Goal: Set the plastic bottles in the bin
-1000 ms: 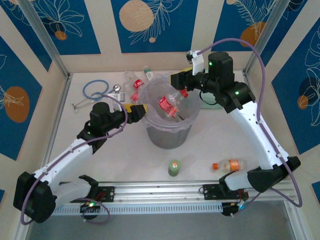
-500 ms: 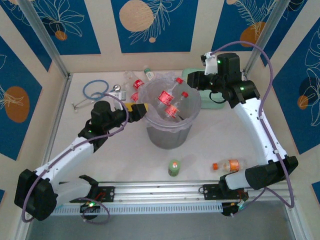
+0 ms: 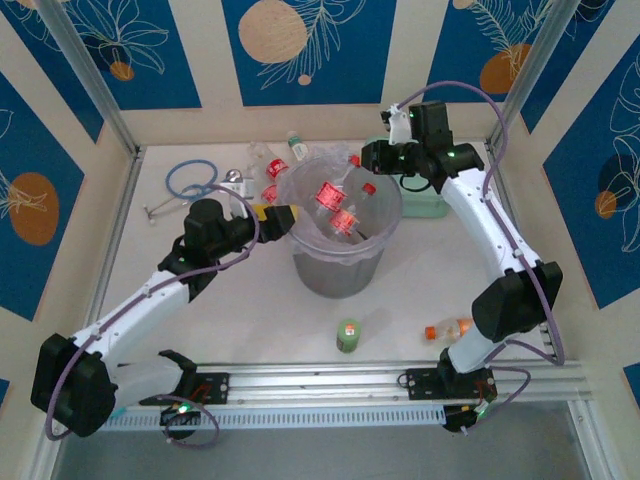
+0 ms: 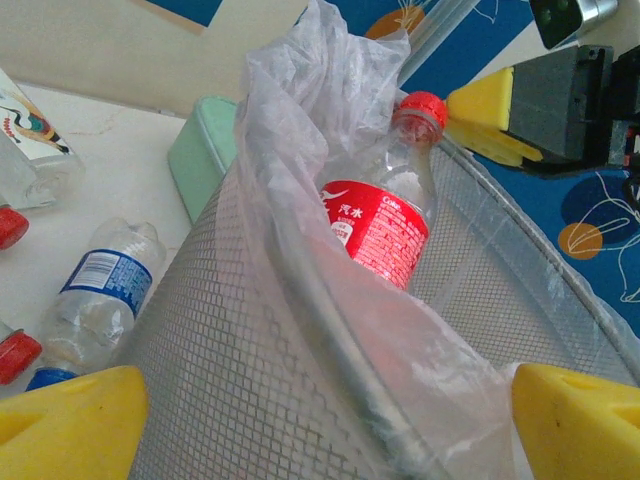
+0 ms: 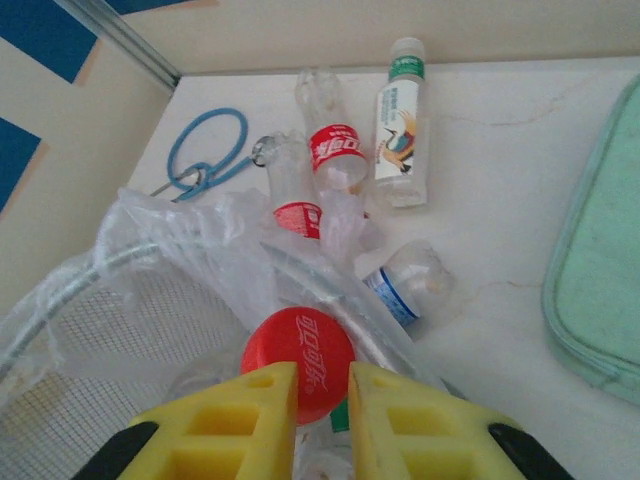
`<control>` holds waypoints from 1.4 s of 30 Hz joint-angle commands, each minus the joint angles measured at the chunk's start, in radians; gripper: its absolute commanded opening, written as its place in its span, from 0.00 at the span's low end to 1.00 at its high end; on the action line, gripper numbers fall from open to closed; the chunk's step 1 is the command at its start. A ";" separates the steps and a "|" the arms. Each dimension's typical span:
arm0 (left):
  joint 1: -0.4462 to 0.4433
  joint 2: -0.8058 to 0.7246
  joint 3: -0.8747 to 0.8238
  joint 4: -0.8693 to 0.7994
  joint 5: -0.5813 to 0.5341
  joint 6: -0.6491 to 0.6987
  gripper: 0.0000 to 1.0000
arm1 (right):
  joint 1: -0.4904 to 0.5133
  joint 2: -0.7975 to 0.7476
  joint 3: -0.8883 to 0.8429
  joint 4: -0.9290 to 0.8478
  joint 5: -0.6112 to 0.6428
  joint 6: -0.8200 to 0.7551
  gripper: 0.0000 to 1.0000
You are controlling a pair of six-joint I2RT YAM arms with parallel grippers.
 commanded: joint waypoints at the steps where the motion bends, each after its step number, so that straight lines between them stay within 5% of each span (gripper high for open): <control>1: -0.015 0.040 0.013 -0.088 -0.006 0.034 0.93 | 0.013 0.002 0.041 0.013 -0.068 0.007 0.17; 17: -0.021 0.076 0.018 -0.073 -0.005 0.037 0.92 | 0.065 -0.018 0.013 -0.014 -0.199 -0.013 0.15; 27: -0.021 0.089 0.022 -0.059 -0.007 0.035 0.92 | 0.210 -0.072 -0.107 -0.106 -0.148 -0.054 0.15; 42: -0.021 0.084 0.024 -0.060 -0.007 0.029 0.92 | 0.257 0.025 -0.367 0.011 -0.136 0.082 0.15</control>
